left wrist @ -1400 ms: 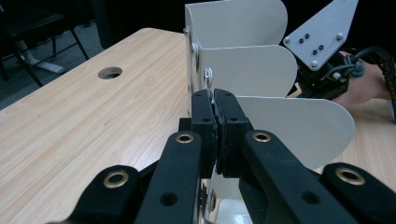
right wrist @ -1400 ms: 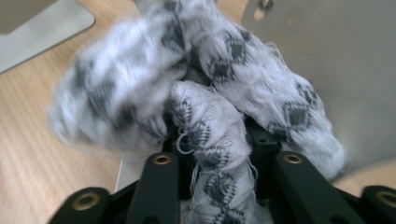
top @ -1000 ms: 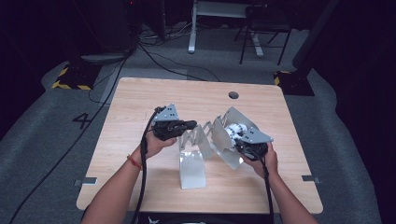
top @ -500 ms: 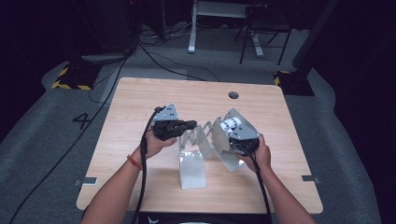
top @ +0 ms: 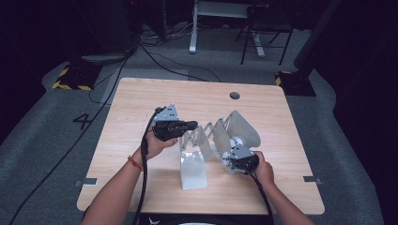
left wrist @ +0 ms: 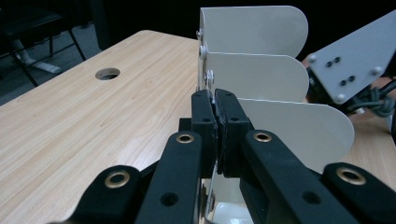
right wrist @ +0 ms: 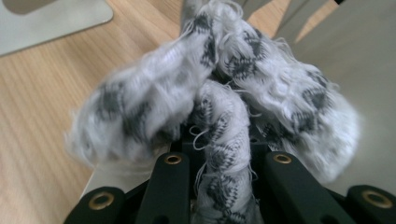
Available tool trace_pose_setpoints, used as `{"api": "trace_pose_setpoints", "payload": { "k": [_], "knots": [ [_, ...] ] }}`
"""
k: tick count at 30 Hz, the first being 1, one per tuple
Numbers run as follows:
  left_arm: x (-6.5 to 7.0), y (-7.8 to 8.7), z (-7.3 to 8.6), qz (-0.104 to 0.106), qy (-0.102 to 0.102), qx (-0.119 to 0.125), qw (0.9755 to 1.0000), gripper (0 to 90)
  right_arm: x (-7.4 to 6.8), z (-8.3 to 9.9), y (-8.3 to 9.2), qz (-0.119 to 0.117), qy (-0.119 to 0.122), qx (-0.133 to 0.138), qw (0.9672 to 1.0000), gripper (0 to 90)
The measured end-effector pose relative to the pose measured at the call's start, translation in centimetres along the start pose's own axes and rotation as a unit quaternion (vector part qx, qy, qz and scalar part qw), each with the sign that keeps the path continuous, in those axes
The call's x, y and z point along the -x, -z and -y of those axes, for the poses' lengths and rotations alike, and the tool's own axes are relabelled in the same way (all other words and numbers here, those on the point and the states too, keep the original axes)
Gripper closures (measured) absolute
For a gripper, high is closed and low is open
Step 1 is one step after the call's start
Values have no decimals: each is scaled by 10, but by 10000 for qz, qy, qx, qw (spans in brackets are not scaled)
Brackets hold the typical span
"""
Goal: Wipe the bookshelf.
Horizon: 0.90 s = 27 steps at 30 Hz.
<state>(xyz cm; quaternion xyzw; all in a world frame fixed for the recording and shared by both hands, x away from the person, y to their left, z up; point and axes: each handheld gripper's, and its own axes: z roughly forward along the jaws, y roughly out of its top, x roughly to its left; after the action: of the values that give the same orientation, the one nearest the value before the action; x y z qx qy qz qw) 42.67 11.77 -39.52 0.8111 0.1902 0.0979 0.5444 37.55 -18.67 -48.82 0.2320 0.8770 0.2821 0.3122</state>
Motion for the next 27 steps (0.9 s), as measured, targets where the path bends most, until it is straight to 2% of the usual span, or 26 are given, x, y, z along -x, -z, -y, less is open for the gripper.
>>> {"api": "trace_pose_setpoints", "payload": {
  "k": [3,7,9,11,12,16,18,20,23,25,27],
  "knots": [
    [0,0,0,11,1,4,10000,877,4,1,16,196,-47,28,9998,777],
    [0,0,0,22,17,7,10000,876,11,-2,46,588,-102,304,9978,783],
    [0,0,0,17,21,7,10000,876,21,-4,64,718,-406,531,9952,791],
    [0,0,0,17,22,8,10000,876,30,-7,82,963,-508,750,9912,791],
    [0,0,0,24,28,11,10000,876,34,-8,90,987,-589,877,9895,792],
    [0,0,0,25,27,14,10000,876,38,-12,109,1174,-605,1125,9848,792],
    [-1,0,0,39,31,15,10000,875,39,-12,113,1182,-617,1174,9841,792],
    [-1,0,0,48,28,7,10000,872,39,-9,109,1063,-691,1168,9850,794],
    [0,0,0,18,36,2,10000,872,35,-4,96,932,-613,1000,9887,798],
    [0,0,0,8,29,-3,10000,872,32,2,84,709,-672,842,9916,799],
    [0,0,0,15,14,-5,10000,872,27,8,71,565,-603,615,9947,800]
  ]
}}
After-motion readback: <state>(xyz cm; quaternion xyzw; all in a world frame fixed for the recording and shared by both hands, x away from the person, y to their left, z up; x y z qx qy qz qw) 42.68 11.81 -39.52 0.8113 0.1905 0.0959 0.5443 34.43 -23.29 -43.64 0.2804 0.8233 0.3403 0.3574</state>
